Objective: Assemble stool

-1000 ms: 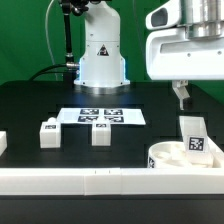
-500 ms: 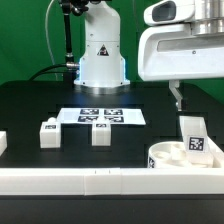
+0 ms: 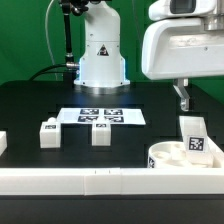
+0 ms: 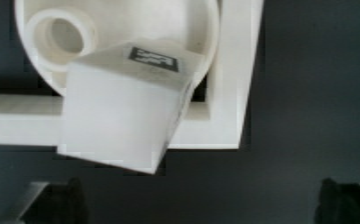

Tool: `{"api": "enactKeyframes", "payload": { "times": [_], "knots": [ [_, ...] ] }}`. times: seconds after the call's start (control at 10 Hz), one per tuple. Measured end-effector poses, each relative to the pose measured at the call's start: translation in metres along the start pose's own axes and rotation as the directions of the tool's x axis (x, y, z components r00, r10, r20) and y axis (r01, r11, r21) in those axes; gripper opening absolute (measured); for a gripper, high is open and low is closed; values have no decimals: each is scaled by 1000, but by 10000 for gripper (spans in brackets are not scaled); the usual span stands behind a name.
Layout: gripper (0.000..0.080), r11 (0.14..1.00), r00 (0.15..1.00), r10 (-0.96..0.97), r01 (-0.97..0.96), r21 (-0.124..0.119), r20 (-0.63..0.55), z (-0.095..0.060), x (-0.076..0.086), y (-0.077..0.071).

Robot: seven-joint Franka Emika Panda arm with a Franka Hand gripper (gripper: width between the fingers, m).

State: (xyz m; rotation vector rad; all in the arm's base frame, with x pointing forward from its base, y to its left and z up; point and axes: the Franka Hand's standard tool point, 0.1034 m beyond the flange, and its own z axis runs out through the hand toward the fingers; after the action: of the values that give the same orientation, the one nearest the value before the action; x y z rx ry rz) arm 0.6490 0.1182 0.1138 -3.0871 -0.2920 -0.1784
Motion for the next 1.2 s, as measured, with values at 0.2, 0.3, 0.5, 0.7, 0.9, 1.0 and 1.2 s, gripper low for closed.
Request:
{"api": "enactKeyframes", "payload": {
  "times": [0.2, 0.3, 0.5, 0.7, 0.9, 1.0, 1.2],
  "knots": [
    [649, 973, 973, -229, 229, -19, 17, 3, -1, -3],
    [649, 945, 944, -327, 328, -19, 34, 4, -2, -4],
    [649, 909, 909, -414, 415, -19, 45, 5, -1, -3],
    [649, 840, 840, -540, 542, -18, 55, 7, -2, 0],
    [649, 719, 717, -692, 695, -3, 85, 15, -6, 3],
    [649, 667, 663, -742, 745, 6, 96, 18, -7, 5],
    [649, 538, 533, -839, 843, 20, 111, 23, -9, 9]
  ]
}}
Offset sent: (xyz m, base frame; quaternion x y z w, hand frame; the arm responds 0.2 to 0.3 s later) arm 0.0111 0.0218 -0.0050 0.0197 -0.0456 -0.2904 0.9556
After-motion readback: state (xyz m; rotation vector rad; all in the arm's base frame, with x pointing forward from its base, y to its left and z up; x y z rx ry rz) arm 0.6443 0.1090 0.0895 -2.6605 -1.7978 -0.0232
